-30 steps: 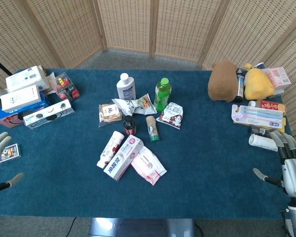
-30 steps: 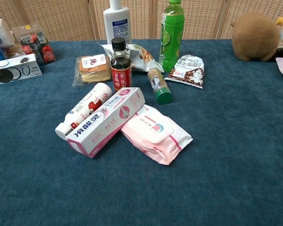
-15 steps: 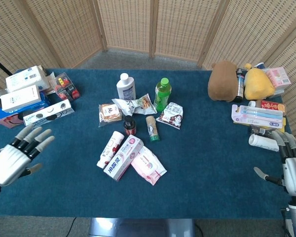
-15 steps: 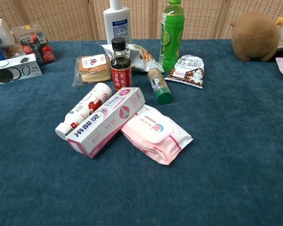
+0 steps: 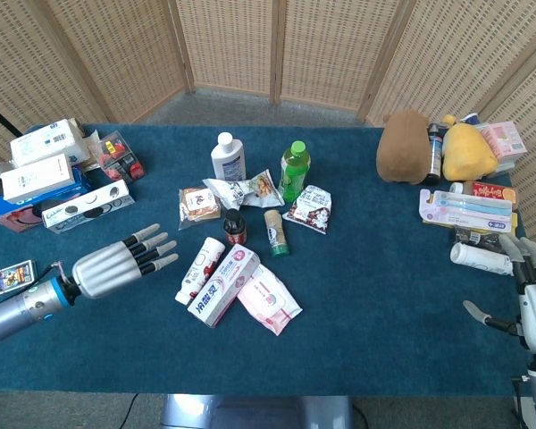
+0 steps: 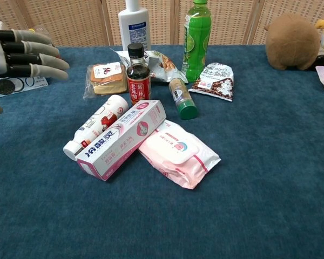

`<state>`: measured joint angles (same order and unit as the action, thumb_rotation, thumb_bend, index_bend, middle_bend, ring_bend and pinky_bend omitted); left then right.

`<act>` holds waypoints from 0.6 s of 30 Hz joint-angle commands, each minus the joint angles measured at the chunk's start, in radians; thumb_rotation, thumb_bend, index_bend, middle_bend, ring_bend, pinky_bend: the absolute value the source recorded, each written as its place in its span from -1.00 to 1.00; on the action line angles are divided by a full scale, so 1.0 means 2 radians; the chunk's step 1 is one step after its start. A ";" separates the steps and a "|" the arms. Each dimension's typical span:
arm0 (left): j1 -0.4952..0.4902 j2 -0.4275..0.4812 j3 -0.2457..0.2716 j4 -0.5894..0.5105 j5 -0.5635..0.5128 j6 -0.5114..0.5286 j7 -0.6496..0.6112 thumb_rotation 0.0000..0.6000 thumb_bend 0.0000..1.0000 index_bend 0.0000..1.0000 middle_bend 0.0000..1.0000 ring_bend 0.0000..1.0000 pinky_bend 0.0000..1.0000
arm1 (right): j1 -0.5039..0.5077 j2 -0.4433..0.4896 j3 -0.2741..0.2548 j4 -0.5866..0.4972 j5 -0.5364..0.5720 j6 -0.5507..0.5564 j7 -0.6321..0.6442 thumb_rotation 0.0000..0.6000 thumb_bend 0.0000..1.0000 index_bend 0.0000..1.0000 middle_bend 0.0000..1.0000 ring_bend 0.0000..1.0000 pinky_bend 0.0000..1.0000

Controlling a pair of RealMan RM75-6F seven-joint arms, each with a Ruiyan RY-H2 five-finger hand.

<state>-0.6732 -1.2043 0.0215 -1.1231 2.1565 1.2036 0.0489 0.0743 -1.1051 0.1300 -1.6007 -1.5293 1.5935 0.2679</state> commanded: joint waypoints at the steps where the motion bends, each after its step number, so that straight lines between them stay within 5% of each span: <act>1: -0.028 -0.012 0.008 -0.007 -0.003 -0.037 0.020 1.00 -1.00 -1.00 -1.00 -1.00 -1.00 | -0.001 0.002 0.001 -0.002 0.000 0.001 0.006 1.00 -1.00 -1.00 -1.00 -1.00 -1.00; 18: -0.097 -0.062 0.015 -0.023 -0.060 -0.148 0.063 1.00 -1.00 -1.00 -1.00 -1.00 -0.87 | -0.003 0.009 0.003 -0.005 -0.001 0.004 0.031 1.00 -1.00 -1.00 -1.00 -1.00 -1.00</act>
<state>-0.8614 -1.3205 0.0537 -1.1737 2.0453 0.9174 0.1687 0.0690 -1.0886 0.1350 -1.6100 -1.5317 1.6021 0.3283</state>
